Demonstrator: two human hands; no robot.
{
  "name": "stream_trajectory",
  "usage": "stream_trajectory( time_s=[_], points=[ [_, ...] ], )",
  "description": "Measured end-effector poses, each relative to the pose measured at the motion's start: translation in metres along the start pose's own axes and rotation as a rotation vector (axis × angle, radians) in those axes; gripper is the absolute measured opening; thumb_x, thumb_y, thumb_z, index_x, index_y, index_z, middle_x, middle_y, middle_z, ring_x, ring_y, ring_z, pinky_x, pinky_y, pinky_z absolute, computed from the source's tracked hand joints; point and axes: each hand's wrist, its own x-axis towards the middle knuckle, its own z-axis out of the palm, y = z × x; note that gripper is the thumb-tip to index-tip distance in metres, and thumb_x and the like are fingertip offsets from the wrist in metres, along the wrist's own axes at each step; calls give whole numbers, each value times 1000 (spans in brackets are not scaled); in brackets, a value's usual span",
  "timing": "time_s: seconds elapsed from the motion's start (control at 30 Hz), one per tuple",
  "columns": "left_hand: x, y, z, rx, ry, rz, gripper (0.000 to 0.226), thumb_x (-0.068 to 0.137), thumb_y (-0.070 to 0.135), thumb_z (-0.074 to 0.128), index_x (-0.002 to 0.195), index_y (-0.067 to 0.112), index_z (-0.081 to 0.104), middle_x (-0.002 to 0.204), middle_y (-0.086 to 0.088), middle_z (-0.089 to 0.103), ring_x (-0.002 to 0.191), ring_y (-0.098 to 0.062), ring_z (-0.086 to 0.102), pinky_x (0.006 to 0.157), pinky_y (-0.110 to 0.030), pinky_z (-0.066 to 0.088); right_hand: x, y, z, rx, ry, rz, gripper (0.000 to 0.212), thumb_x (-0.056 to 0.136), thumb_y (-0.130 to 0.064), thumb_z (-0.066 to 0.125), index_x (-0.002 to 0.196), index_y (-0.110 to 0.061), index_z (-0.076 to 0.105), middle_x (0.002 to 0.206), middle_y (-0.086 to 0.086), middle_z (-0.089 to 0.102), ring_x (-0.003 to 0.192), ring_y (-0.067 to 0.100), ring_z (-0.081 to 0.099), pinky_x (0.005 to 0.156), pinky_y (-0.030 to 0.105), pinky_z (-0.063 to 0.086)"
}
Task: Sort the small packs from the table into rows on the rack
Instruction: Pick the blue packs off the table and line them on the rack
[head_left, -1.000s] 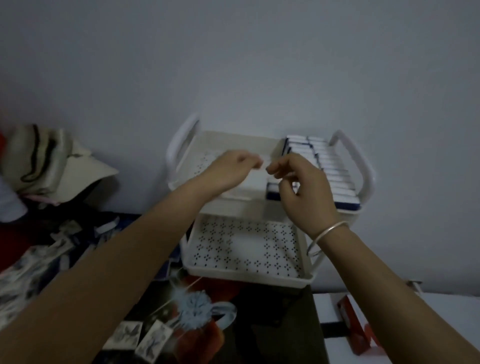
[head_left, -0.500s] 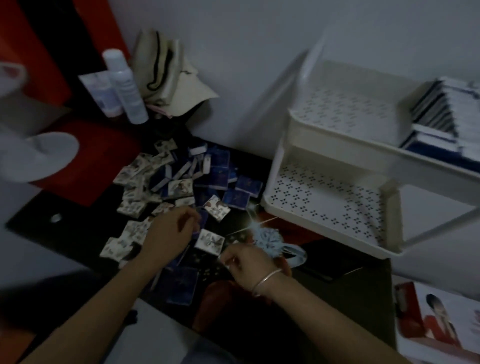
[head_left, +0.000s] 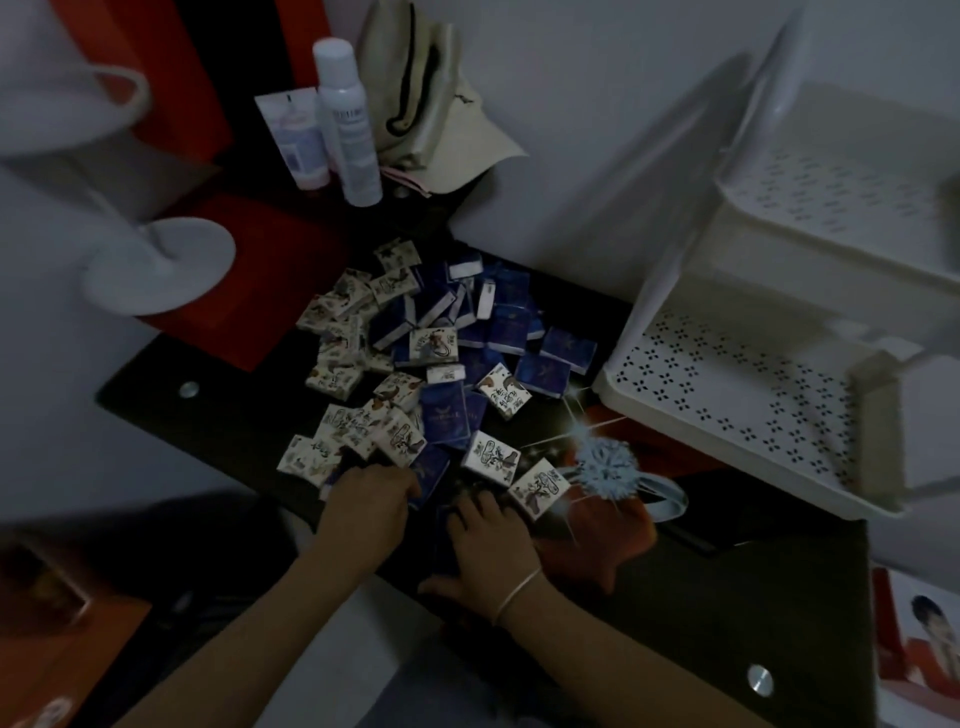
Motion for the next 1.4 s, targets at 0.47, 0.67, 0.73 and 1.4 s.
stream_trajectory(
  time_s=[0.47, 0.67, 0.73, 1.4],
  points=[
    [46, 39, 23, 226, -82, -113, 7, 85, 16, 65, 91, 12, 67, 93, -6, 66, 84, -21, 63, 63, -28, 44, -32, 51, 10, 117, 168, 328, 42, 61, -37, 65, 98, -19, 61, 115, 8, 59, 103, 28, 57, 70, 37, 53],
    [42, 53, 30, 72, -145, -124, 47, 90, 42, 58, 132, 23, 48, 127, -9, 47, 116, -25, 48, 82, -33, 48, -45, 63, 11, 170, 171, 558, 52, 60, -47, 78, 98, -18, 59, 93, 4, 60, 84, 24, 60, 61, 36, 52],
    [40, 59, 31, 25, -152, -164, 54, 88, 42, 61, 135, 23, 43, 129, -11, 45, 114, -26, 49, 82, -34, 49, -49, 64, 12, 166, 156, 561, 58, 63, -52, 76, 105, -17, 59, 95, 4, 62, 87, 25, 60, 63, 37, 51],
    [61, 110, -40, -1058, -126, -366, 32, 83, 12, 73, 111, 16, 57, 111, -6, 63, 93, -23, 66, 70, -37, 60, -75, 132, -113, 713, 606, 465, 32, 77, -18, 75, 105, -11, 64, 99, 6, 57, 90, 19, 56, 80, 29, 47]
  ],
)
